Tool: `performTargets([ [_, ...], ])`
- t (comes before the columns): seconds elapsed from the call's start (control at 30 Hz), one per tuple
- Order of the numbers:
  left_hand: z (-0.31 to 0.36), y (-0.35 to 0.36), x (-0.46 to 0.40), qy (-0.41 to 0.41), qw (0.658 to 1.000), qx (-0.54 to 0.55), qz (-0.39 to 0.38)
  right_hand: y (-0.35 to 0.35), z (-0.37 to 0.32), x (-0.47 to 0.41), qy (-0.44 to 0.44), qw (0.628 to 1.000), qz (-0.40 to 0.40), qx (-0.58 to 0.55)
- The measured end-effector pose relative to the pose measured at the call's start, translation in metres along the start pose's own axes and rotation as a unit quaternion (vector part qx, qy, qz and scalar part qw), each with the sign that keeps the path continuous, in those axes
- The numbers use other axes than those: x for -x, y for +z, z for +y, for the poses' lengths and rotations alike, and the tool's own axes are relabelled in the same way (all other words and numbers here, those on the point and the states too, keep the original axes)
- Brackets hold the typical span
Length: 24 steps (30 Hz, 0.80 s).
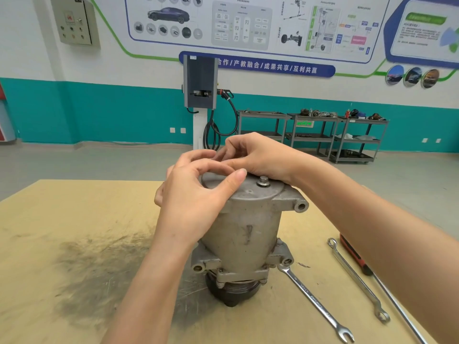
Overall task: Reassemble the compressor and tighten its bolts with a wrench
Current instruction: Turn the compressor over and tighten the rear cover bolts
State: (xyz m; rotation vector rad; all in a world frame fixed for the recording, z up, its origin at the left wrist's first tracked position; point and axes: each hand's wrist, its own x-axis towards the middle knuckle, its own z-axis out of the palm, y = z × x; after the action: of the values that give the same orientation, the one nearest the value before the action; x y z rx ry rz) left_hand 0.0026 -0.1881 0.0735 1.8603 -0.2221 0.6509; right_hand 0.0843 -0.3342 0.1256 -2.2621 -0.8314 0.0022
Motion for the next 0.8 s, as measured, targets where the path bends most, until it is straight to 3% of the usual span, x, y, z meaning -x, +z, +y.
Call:
performTargets([
  [0.13, -0.0032, 0.0034, -0.0019, -0.010, 0.999, 0.017, 0.025, -0.0011, 0.0009, 0.0027, -0.003, 1.000, 0.004, -0.013],
  [0.27, -0.0042, 0.0002, -0.0038, -0.013, 0.996, 0.078, -0.035, -0.0046, 0.0029, 0.0067, 0.007, 1.000, 0.000, -0.028],
  [0.37, -0.0045, -0.0011, -0.0036, -0.011, 0.996, 0.063, -0.060, -0.0022, 0.0021, 0.0028, 0.016, 0.999, -0.001, -0.030],
  [0.5, 0.0001, -0.0017, -0.0017, 0.018, 0.999, -0.026, -0.021, 0.0006, 0.0004, -0.0009, 0.015, 1.000, 0.010, -0.018],
  [0.63, 0.0017, 0.0002, 0.0011, 0.001, 0.999, -0.026, 0.030, -0.0028, 0.0022, 0.0041, 0.011, 0.999, -0.001, -0.043],
  [0.8, -0.0024, 0.0000, -0.0032, -0.020, 1.000, 0.021, 0.009, -0.0023, 0.0009, 0.0028, 0.013, 0.999, -0.006, -0.036],
])
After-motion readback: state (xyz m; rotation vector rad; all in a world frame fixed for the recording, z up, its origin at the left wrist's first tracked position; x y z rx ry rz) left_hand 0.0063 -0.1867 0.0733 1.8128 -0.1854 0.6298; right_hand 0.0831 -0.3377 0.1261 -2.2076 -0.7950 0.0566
